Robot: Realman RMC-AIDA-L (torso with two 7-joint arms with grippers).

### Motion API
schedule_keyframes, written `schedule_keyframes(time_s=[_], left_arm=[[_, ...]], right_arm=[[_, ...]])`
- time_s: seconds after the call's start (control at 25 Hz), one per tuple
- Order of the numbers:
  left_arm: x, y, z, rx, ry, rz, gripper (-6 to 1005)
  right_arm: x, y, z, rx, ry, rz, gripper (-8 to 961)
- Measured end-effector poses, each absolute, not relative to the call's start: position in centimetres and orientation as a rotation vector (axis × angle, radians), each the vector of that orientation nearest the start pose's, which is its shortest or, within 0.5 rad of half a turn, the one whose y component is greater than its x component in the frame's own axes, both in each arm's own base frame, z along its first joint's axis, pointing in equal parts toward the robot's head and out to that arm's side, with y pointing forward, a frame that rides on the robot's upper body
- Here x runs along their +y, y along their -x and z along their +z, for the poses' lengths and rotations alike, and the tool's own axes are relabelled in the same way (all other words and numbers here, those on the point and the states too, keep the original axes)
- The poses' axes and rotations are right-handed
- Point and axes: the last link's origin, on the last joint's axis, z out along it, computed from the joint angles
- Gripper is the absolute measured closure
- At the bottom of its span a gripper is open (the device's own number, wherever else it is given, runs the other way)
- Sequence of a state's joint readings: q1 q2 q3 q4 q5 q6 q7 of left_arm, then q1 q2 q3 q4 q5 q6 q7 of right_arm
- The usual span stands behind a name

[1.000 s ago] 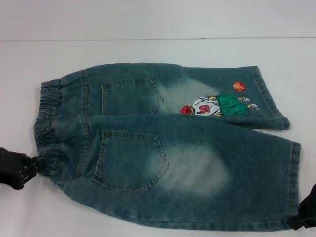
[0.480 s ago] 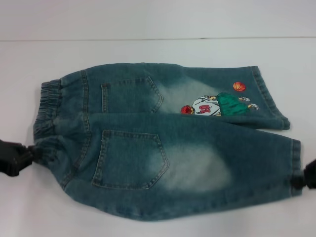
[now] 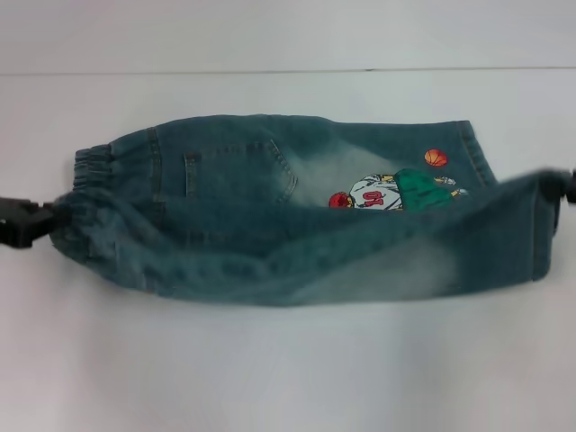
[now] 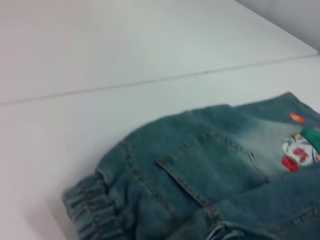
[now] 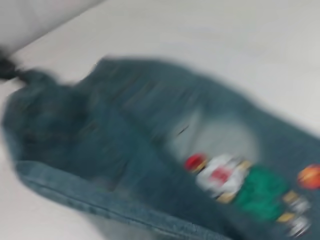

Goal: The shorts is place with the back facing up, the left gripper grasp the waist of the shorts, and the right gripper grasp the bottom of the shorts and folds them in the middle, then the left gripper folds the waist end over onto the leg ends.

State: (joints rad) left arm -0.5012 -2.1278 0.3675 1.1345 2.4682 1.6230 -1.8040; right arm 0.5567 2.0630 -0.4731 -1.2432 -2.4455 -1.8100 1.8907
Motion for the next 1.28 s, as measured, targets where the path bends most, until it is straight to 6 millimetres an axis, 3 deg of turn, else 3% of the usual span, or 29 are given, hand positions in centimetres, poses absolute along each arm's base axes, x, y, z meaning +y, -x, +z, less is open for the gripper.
schedule_keyframes(time_s=[0.24,0.68,1.0,1.28], left_arm=[[34.3,30.4,8.6,-1.076,2.308,-0.28,924],[38.5,30.5,6.1,-1.078,2.142,-0.232,923],[40.4,29.5,4.4,-1.014,2.122,-0.182,923],[40.9,29.3,3.6,-0.99,2.13,-0.163,922]], right_arm=[[36.5,-27.1,10.1,0.927,2.414,0.28,885],[42.5,-27.4,7.0,0.893,2.197,0.232,875],[44.3,-26.7,3.8,0.83,2.175,0.143,868],[45.2,-26.1,2.8,0.786,2.169,0.101,861]])
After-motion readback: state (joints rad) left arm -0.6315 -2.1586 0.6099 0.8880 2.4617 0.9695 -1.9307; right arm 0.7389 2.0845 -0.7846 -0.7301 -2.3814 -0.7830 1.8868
